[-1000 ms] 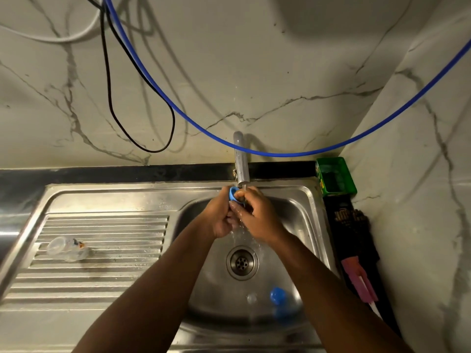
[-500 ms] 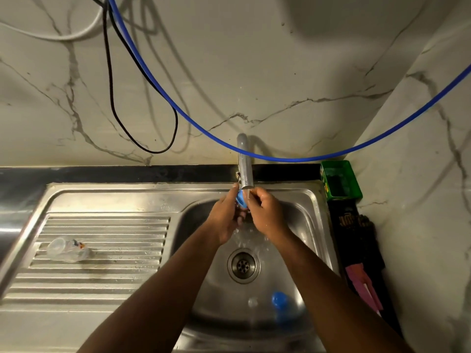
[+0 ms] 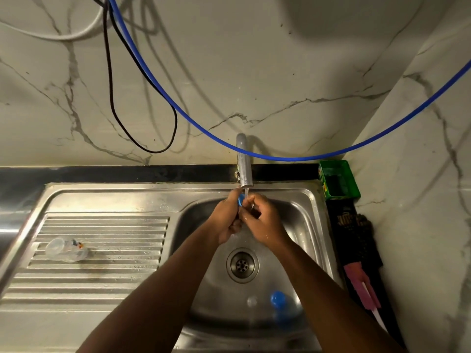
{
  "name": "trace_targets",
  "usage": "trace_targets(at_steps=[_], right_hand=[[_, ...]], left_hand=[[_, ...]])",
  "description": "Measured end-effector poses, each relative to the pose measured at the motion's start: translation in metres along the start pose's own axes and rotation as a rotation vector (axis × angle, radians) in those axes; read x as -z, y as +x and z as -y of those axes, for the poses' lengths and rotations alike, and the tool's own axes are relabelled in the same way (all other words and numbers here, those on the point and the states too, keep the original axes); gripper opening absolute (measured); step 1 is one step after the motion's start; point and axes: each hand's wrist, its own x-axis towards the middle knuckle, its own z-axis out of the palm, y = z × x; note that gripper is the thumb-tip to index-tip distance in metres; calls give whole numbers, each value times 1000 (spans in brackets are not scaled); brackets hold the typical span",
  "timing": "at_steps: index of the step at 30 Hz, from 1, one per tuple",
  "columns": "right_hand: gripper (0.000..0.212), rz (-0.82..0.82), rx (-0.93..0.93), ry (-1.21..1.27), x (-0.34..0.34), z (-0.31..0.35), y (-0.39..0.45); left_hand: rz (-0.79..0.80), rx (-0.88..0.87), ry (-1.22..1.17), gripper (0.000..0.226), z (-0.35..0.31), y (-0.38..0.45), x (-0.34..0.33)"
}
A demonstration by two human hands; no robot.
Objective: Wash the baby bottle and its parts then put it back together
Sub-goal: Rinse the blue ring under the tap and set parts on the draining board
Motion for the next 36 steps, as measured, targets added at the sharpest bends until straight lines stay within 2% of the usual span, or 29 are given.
trace_targets(at_steps=[3,5,7,9,13,15,17,19,23,26,28,30,33,36], right_hand=[[10,-17,166,-193,14,-12,-3],[7,-32,182,-142,17,-14,-5],[16,-23,163,-30,10,-13,-7],[18,-4,217,-49,5,-11,-10],[39,-2,480,-595,17,-19,-6],[50,-6,463,-697,10,-15,-7],[50,-68,307,-554,-5,-5,-8],[38,-139,184,-350,-13,0,-3],[24,-98,308,-315,1,-5,1],[16,-107,231,-339,9,-1,8],[13,-172,71,-86,7,9,12],[13,-175,-62,88,2,15,13],[15,-52,35,52,1,8,6],[5,29,93,-18,10,-1,7]], left_hand=[[16,13,74,49,-1,1,-3],[-1,-11,49,45,0,3,-4],[-20,-11,40,46,2,4,-5],[-41,35,9,51,4,3,-5],[-45,116,-85,53,2,3,1],[-71,96,-163,46,0,3,-1],[-128,35,-154,44,-2,4,-5],[-150,-10,-109,46,-5,6,-4],[17,72,-92,52,-17,5,10],[18,-28,-20,62,-14,8,5],[30,-150,-55,55,-5,10,-4],[24,-183,-142,42,1,11,-5],[60,-30,-224,49,-4,11,6],[60,59,-11,54,-8,7,6]])
